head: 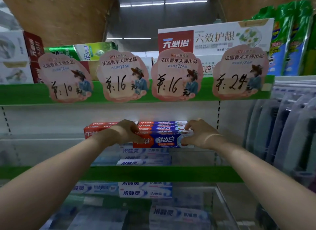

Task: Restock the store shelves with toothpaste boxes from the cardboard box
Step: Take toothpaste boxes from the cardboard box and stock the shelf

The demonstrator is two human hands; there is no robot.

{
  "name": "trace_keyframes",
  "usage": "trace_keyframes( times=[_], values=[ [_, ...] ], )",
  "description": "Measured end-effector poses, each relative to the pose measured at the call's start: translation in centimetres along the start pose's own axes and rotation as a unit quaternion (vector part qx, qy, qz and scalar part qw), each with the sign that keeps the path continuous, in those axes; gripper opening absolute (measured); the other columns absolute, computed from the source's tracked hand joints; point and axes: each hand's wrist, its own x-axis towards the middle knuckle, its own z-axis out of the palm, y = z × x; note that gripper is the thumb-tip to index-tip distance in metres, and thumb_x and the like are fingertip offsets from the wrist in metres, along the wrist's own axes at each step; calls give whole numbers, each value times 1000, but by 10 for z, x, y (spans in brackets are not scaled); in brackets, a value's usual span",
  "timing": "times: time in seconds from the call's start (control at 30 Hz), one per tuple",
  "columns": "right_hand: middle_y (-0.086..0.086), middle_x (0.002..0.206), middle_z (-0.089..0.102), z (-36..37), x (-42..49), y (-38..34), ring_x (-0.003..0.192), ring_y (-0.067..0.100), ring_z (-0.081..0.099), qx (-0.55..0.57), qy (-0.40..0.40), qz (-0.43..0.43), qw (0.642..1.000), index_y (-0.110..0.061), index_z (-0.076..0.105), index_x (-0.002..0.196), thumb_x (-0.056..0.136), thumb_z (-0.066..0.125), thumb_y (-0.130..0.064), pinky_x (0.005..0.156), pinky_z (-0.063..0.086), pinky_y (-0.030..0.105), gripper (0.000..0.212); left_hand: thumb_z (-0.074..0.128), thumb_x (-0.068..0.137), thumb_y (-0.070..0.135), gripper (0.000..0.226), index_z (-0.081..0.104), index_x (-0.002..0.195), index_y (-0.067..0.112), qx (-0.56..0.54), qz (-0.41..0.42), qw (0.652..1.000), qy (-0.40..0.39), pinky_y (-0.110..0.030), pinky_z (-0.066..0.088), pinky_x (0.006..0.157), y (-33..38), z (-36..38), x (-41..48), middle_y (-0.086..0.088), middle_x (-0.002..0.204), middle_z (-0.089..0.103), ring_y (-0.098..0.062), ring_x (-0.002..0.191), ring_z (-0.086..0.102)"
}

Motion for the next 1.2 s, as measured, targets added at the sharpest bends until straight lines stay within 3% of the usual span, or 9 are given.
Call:
trace_keyframes(
  times=[0.17,0.3,0.4,0.53,0.7,0.8,0.97,1.1,1.2],
  values=[
    [3,128,35,2,-3,0,98,18,44,-7,14,-10,1000,-26,48,123,81,72,-37,78,36,29,49,73,81,26,37,55,113,18,-23,-13,1000,6,-25,50,62,-2,5,-2,-1,108,59,-16,87,59],
    [3,127,34,3,-3,0,96,18,45,-12,14,-10,1000,-27,47,118,82,73,-29,78,38,28,44,75,79,21,55,44,125,20,-58,-30,998,8,-33,55,74,-4,3,-1,-4,119,56,-21,94,62],
    [4,127,35,3,-5,-3,97,18,45,-19,13,-16,1000,-25,47,117,83,71,-25,79,38,27,42,74,80,19,62,40,132,20,-66,-32,997,5,-29,55,67,-5,5,-1,-6,121,58,-20,91,63],
    [4,126,35,4,-7,-7,96,19,44,-23,20,-25,999,-24,47,116,85,70,-23,78,37,27,39,72,82,16,50,48,125,18,-56,-24,998,28,-26,52,61,-4,6,0,-7,125,55,-18,87,60],
    [0,115,36,-5,-8,-5,97,18,45,-51,-8,-33,998,-27,48,121,84,70,-25,78,39,28,43,72,81,20,60,43,133,19,37,0,998,44,-31,56,71,0,10,-3,-5,129,48,-20,92,60],
    [-2,112,42,-10,-9,-5,98,18,50,-58,9,-45,997,-28,55,115,87,65,-29,81,43,30,30,72,81,32,62,43,136,25,129,27,988,76,-35,53,80,4,16,-4,-4,130,42,-23,99,56],
    [1,116,49,-7,-10,-12,103,21,53,-85,34,-46,995,-30,57,105,89,61,-27,81,43,30,16,67,85,32,52,45,132,21,163,30,983,84,-36,51,81,9,23,-4,-7,127,42,-26,98,55],
    [3,119,48,-8,-12,-21,104,24,53,-146,39,-35,988,-26,58,114,91,57,-24,76,42,30,23,66,85,36,54,43,132,23,250,33,961,116,-37,45,85,14,27,-5,-6,125,43,-26,114,45],
    [2,121,49,-5,-14,-25,101,22,51,-172,53,-34,983,-25,56,119,93,55,-25,73,39,30,25,66,85,36,51,46,131,24,249,47,958,136,-37,44,86,12,32,-5,-5,122,45,-25,115,44]
  ],
)
